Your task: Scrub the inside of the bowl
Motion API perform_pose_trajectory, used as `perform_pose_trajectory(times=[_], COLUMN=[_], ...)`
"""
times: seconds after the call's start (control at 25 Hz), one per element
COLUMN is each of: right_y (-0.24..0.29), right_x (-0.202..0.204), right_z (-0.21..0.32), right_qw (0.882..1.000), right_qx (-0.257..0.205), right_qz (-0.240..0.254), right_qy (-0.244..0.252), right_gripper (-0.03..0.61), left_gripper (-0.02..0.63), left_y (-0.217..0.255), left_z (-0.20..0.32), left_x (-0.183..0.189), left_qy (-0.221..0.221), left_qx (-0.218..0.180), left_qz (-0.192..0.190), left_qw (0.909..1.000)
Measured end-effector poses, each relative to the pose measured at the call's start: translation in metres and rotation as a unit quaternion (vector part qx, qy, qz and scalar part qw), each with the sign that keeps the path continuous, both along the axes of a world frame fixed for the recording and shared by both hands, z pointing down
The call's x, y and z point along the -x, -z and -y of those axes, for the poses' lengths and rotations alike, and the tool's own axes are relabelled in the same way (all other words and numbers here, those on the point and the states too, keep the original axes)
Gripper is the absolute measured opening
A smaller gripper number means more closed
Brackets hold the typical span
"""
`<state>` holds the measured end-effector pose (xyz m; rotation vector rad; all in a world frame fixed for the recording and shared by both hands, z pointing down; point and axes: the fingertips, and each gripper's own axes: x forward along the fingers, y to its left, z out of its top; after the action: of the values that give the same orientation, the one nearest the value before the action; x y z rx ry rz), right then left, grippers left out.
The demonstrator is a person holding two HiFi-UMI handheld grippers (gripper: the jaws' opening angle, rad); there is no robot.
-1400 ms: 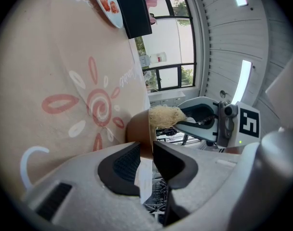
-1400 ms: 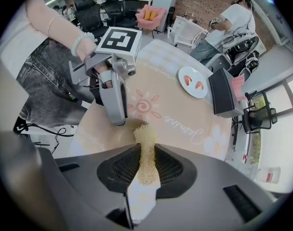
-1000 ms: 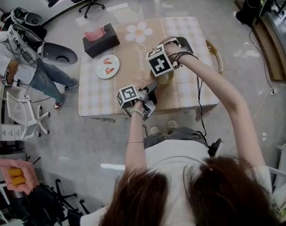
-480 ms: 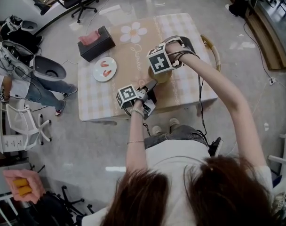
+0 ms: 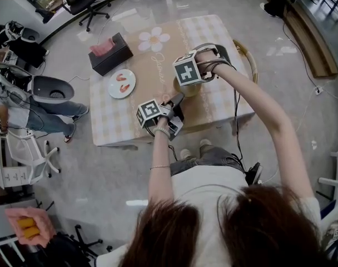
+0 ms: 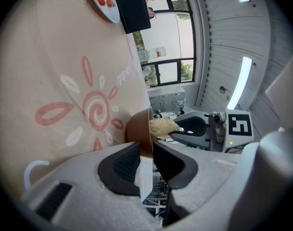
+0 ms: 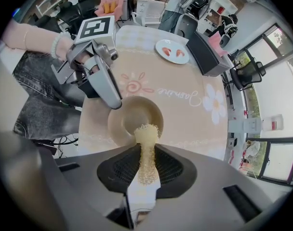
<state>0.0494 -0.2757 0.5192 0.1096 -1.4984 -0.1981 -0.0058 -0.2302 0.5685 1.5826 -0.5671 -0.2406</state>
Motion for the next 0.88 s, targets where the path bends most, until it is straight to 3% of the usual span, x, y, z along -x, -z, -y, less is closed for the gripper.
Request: perform_pose_trajectory(times=[0.4,0.88], right_y=[-0.002,-0.003], right_x=[-0.007,-0.012], right_z=[-0.009,-0.023], right_qw=[0.997,0.992], right_qx=[-0.003,-0.006], right_qz=[0.011,0.034], right_qy=[-0.074,-0.121], right_gripper=[0.078,0.080], left_gripper=[0.092,0.092], left_y=[0.000,0.001], left_z=[0.000,0.001], left_x=[0.000,-0.003], left_qy=[-0.002,-0.005], left_qx=[-0.001,-0.003], left_qz=[-0.001,-0.008], left_qw=[1.0000,0.9999])
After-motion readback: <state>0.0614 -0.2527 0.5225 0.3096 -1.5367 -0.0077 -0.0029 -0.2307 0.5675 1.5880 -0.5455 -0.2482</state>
